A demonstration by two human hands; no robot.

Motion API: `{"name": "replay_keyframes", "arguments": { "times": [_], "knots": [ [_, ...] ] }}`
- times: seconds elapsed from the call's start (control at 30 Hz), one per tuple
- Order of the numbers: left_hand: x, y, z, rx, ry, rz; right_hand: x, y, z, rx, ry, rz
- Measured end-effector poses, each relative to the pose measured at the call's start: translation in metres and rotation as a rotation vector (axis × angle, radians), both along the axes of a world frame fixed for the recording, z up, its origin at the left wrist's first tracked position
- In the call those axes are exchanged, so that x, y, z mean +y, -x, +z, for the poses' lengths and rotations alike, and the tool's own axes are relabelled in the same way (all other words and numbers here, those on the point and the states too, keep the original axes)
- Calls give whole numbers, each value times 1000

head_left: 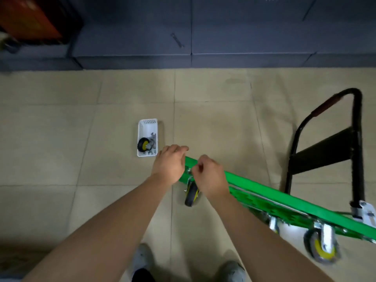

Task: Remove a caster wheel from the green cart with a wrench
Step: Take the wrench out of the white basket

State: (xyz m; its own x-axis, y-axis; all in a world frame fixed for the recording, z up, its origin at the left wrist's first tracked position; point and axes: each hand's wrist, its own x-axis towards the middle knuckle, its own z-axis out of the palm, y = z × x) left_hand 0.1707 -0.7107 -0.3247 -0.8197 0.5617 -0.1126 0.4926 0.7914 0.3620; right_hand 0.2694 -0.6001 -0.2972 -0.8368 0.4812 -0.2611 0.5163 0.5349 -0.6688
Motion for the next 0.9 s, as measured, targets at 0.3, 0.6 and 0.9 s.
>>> {"name": "replay_keyframes", "arguments": {
  "times": [0.3, 0.6, 0.9],
  "knots": [
    [-123, 117, -141, -194, -15, 287, -163, 131, -90, 310, 34, 52],
    [-161, 162, -314, -268, -68, 348, -171, 206, -307, 212, 219, -55],
    [-181, 173, -405, -180, 88, 59, -171, 224, -421, 68, -39, 191]
  ]
}}
